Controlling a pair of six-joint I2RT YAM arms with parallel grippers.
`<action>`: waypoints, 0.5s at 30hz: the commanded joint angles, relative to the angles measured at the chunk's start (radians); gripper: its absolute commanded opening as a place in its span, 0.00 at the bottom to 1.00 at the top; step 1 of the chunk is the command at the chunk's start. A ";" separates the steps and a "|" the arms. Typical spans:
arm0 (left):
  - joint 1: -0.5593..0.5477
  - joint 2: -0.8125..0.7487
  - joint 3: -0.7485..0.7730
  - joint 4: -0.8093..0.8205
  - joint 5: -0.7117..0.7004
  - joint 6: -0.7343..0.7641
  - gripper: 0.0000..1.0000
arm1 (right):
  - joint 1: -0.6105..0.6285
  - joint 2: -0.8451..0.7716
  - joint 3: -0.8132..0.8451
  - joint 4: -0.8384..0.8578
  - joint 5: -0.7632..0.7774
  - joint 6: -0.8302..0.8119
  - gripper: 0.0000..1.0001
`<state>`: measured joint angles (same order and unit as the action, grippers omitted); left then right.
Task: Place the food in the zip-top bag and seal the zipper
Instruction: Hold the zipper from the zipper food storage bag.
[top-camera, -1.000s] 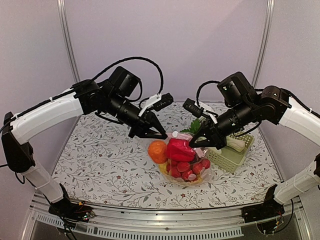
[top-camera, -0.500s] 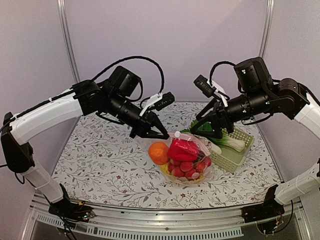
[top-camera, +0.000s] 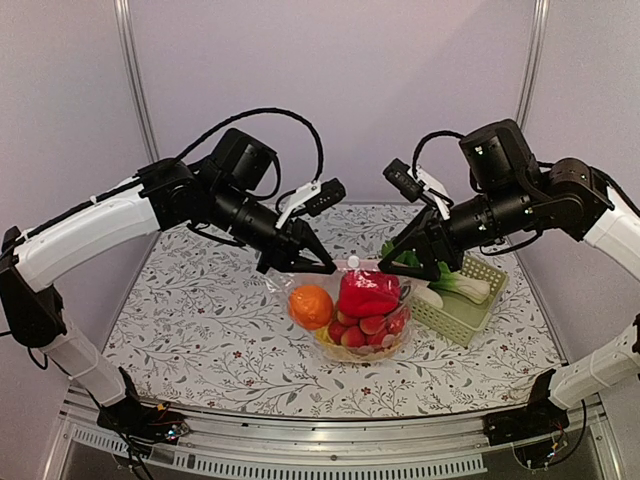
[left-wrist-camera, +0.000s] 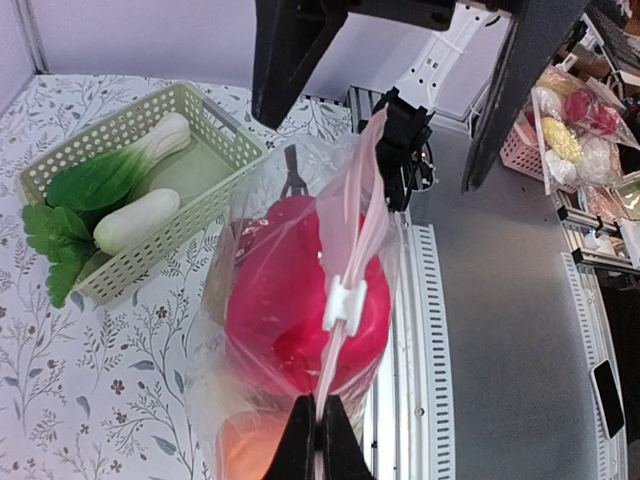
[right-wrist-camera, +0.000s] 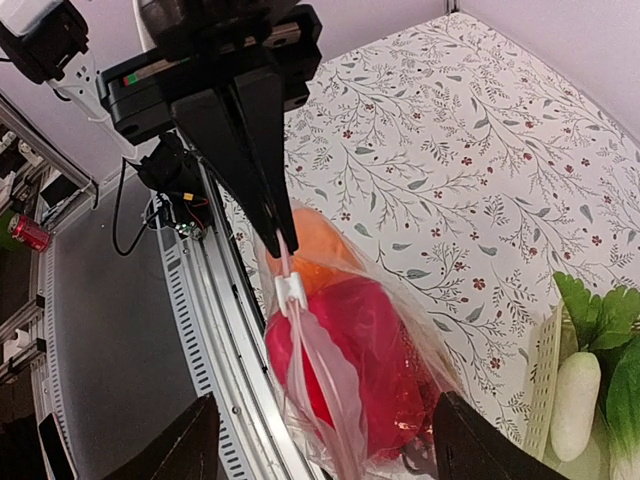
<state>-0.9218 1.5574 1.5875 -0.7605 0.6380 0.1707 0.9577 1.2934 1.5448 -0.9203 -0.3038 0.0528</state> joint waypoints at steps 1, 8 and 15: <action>0.003 -0.032 0.012 0.040 0.024 -0.013 0.00 | 0.032 0.032 0.031 0.006 0.014 0.001 0.72; 0.003 -0.036 0.008 0.042 0.038 -0.014 0.00 | 0.033 0.095 0.066 0.037 0.003 -0.040 0.68; 0.003 -0.037 0.006 0.039 0.036 -0.010 0.00 | 0.033 0.168 0.110 0.036 -0.081 -0.097 0.51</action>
<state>-0.9218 1.5536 1.5875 -0.7609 0.6468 0.1635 0.9840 1.4292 1.6173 -0.8906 -0.3222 -0.0097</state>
